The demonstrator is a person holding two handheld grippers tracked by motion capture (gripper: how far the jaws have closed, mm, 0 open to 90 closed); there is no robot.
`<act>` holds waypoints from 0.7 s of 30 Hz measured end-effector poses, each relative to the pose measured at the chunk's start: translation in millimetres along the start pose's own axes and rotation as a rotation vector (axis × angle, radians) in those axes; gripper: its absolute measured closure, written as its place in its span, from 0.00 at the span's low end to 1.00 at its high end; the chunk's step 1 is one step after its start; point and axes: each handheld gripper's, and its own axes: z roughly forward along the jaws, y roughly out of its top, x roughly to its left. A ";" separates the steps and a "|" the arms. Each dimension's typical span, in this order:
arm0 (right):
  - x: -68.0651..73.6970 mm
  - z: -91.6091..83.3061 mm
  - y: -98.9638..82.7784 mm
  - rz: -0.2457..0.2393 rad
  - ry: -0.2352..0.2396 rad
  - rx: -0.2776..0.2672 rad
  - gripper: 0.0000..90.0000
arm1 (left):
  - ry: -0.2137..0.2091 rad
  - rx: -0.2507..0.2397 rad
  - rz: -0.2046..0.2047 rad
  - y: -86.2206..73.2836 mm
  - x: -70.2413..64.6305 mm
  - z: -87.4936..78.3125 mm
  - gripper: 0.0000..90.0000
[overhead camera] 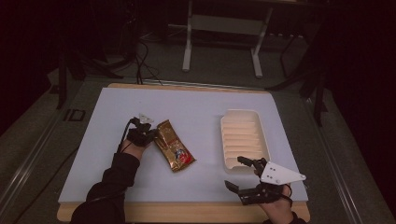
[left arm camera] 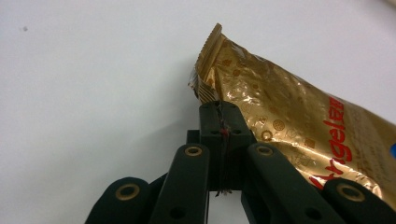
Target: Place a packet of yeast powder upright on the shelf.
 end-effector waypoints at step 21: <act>-7.4 -0.5 -1.1 0.019 -0.057 0.001 0.16 | -0.062 -0.139 0.086 16.1 -26.3 -43.1 1.00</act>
